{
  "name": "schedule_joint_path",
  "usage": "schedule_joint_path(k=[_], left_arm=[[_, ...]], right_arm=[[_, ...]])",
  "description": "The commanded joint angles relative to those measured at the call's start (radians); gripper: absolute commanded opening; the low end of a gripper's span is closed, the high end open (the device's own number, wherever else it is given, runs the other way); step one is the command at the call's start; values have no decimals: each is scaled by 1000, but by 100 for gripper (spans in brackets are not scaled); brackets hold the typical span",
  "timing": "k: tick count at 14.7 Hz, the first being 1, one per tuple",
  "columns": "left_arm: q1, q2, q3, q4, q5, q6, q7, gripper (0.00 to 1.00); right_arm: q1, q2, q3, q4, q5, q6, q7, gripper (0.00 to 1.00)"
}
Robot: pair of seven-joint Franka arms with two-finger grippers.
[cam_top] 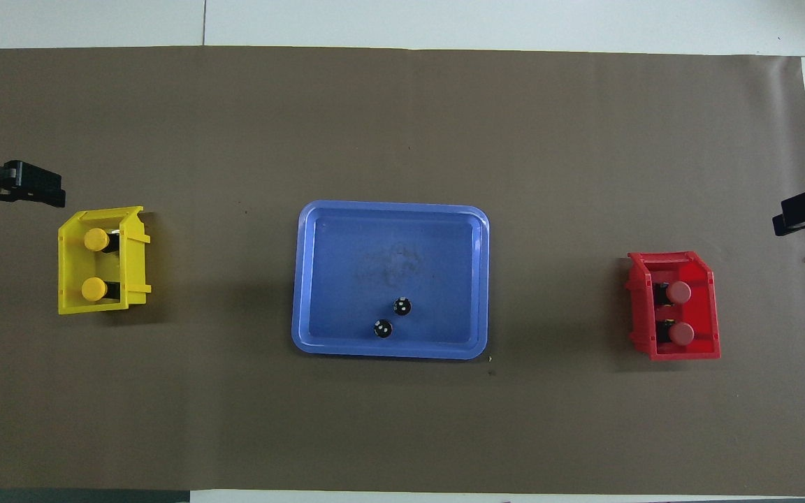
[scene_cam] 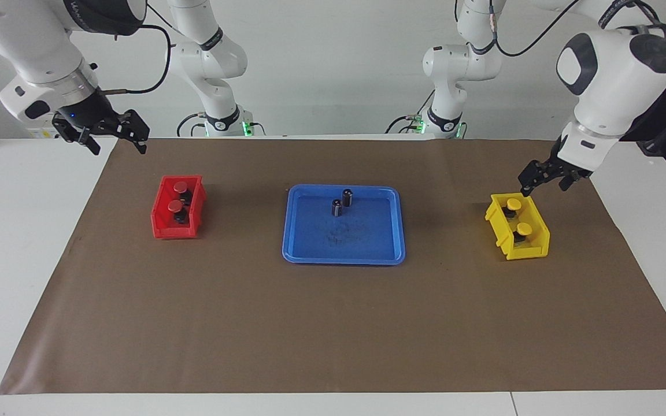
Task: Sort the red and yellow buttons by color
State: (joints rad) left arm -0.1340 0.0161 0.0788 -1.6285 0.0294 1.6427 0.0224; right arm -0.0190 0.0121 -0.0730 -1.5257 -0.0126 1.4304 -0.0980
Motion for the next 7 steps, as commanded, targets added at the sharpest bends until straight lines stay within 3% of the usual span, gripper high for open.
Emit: schedule_joint_path(k=[1,7], left_arm=[[7,1,6,42,17,-66,73,100],[7,-108,4,33,11,-139,79,100]], right_arm=[[-6,-18,6,-19,5,-7,17,100],[-6,-18,6,-19,5,-7,15,100]])
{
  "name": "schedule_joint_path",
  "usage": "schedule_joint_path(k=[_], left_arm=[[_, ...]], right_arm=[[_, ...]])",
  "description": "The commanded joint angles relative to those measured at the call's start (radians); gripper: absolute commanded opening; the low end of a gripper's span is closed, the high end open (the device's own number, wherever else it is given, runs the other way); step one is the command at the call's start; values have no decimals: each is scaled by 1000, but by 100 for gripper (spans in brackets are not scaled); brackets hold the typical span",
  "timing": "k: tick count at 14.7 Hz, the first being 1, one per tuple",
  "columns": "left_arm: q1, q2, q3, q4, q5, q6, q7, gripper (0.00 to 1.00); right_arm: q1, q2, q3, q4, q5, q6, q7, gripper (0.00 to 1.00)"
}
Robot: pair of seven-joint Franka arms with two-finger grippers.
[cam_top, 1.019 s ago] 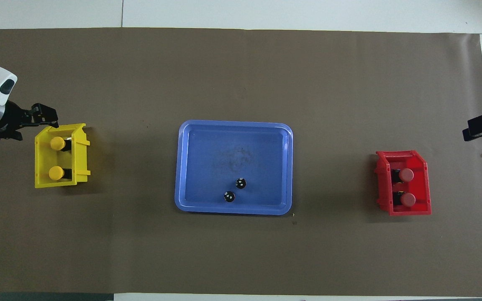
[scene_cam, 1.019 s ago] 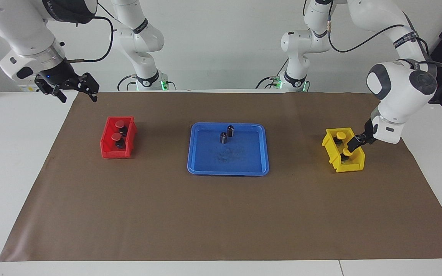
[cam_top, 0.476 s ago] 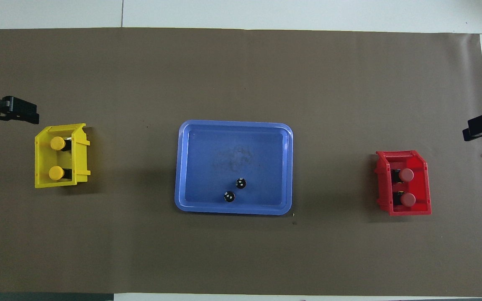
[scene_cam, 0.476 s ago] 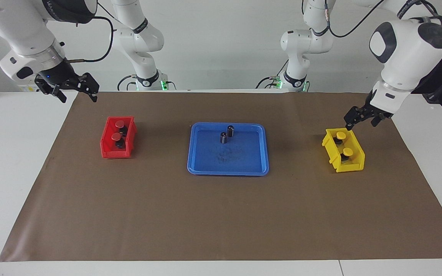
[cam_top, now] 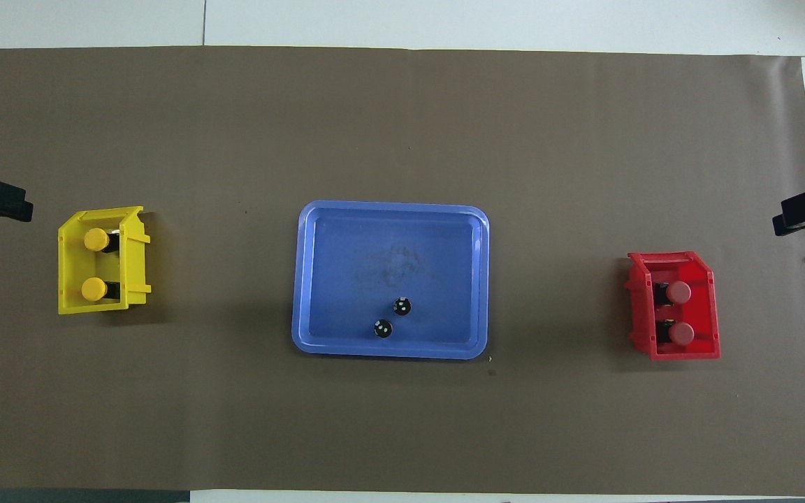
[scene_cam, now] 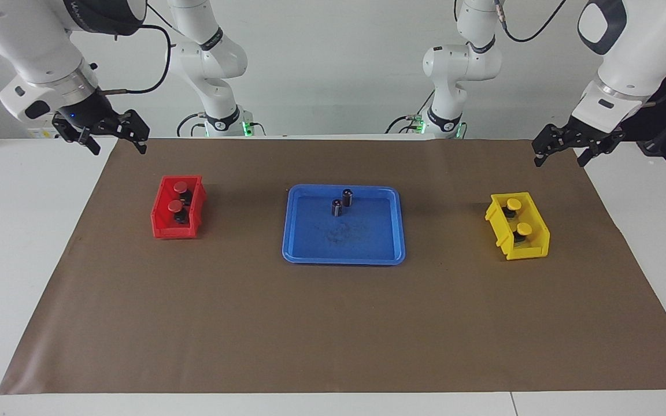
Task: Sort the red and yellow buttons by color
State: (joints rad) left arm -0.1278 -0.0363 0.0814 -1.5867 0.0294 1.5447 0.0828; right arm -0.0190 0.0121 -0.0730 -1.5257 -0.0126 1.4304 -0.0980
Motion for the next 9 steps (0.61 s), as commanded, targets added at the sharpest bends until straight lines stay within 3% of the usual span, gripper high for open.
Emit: schedule_joint_path(k=[1,9], left_arm=[[2,-57,-3,-6,11,-61,18,100],[-9,-77,-15,-10,11,-67,15,100]], right_arm=[[-6,-18,6,-19,5,-7,17,100],[-6,-18,6,-19,5,-7,17,100]])
